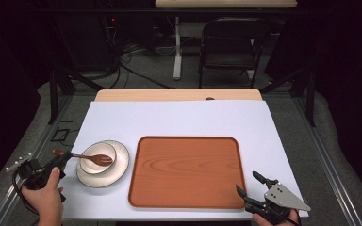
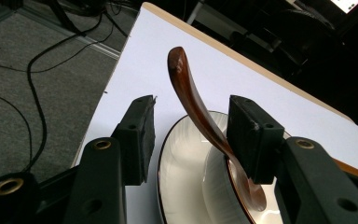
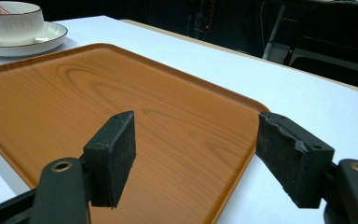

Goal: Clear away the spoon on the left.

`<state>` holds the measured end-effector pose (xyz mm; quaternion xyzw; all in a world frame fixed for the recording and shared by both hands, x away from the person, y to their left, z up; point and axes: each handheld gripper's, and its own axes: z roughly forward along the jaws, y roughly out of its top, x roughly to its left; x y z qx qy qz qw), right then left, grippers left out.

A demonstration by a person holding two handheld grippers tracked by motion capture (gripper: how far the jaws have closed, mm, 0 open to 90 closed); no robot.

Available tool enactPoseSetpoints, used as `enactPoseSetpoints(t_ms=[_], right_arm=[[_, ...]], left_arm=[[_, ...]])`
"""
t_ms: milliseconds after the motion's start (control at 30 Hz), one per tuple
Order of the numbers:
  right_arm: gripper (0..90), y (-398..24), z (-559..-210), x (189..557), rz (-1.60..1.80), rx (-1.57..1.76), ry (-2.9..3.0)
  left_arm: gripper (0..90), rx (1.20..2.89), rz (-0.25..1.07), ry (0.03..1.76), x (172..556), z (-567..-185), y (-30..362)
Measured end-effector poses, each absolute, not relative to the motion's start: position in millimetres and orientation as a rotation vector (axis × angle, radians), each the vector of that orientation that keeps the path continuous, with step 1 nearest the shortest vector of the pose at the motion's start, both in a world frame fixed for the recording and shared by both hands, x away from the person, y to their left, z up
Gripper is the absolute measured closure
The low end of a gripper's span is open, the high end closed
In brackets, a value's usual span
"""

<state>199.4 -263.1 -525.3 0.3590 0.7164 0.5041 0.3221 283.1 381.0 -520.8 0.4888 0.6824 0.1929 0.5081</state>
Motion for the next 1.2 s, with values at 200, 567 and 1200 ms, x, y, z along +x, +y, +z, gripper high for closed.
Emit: enactPoseSetpoints(t_ms=[200,567,1200], right_arm=[[28.2,-263.2,-525.3,199.3,1.324,0.943,1.881],[28.2,-263.1,-525.3,199.4,1.324,0.940,1.884],[28.3,-263.2,-525.1,198.9,1.327,0.936,1.884]], left_arm=[[58.7,1.142,0.445,1.640,283.8,-523.2,381.2],[69.5,1.115,0.429,1.633,284.8,-523.6,378.0],[77.9,1.118,0.438,1.591,282.0,-512.4,373.6]])
